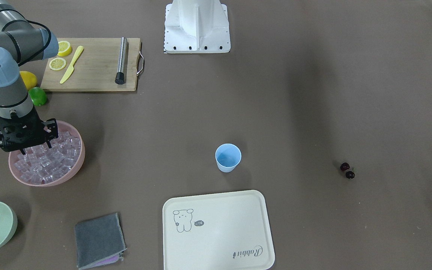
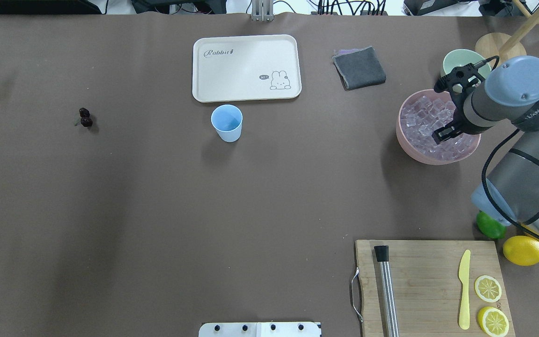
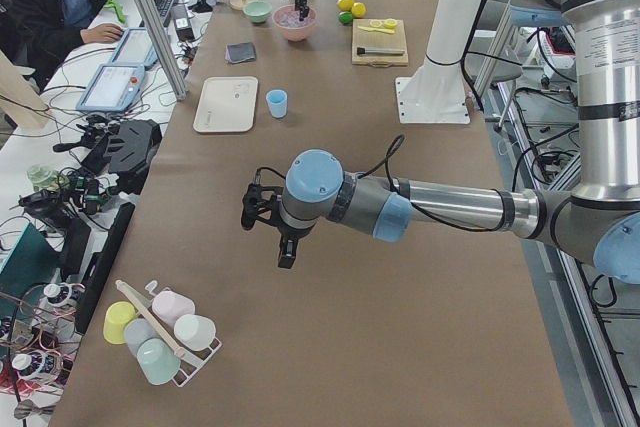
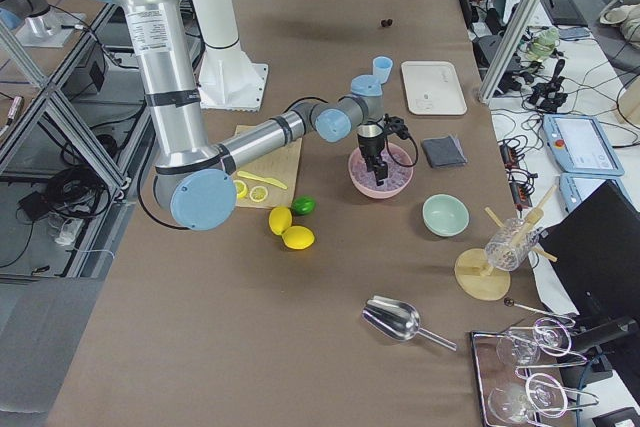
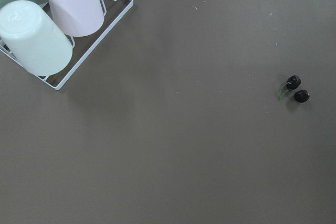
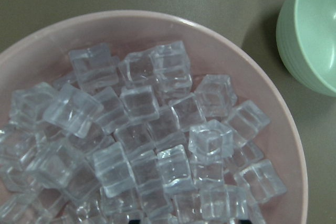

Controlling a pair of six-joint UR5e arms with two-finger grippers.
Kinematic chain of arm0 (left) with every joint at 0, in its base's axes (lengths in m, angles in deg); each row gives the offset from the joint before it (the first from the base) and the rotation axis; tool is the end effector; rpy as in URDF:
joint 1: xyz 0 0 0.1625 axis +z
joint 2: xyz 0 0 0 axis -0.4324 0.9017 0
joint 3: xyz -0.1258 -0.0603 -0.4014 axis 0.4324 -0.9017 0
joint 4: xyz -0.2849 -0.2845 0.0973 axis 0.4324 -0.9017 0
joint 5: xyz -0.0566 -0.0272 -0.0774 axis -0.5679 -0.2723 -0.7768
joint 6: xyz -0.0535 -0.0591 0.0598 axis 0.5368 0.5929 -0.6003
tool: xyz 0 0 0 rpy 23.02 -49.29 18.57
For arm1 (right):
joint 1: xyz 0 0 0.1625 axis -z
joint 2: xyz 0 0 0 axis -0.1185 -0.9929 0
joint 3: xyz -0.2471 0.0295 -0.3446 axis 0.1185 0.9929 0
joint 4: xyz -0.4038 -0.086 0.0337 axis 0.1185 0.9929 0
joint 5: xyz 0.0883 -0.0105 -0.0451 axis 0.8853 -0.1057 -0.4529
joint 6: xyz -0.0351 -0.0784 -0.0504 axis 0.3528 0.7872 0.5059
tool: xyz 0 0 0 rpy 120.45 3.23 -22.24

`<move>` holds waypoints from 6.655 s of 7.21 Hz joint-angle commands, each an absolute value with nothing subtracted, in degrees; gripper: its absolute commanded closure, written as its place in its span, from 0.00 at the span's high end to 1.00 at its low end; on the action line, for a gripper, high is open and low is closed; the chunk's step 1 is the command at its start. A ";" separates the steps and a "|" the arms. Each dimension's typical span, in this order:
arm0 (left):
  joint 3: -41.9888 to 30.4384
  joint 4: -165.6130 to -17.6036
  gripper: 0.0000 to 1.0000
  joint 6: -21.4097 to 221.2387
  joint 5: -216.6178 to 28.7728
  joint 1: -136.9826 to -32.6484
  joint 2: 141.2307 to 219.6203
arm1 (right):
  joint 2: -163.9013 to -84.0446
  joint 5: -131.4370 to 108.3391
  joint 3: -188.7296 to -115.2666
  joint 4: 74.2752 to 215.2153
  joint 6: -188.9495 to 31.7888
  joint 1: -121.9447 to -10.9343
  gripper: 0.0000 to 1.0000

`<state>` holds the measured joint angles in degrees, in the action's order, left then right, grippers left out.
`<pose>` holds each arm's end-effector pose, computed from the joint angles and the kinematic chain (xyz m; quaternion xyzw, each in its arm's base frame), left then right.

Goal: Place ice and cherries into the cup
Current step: 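Return the right gripper to the pink bowl and grasp another ice cube, then move the ice cube with the right gripper over the cup and drop it, then lower the right gripper into the pink bowl and grasp a third ice cube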

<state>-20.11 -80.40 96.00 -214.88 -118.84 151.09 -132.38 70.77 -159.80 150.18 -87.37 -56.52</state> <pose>-0.0786 -0.4293 0.5649 0.1314 0.4447 -0.0292 0.8855 -0.2959 -0.5144 0.4611 0.1481 -0.2486 -0.1594 0.9439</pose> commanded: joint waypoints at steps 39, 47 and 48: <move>-19.31 -82.56 0.98 95.99 -214.86 -118.34 149.85 | -128.76 73.89 -159.37 147.10 -87.68 -58.31 0.98; -19.31 -82.56 0.98 95.91 -214.86 -118.34 149.58 | -132.39 64.04 -159.73 147.19 -79.66 -55.50 0.72; -19.22 -82.56 0.98 95.82 -214.86 -118.34 149.58 | -132.56 64.04 -159.64 147.19 -79.22 -55.50 0.53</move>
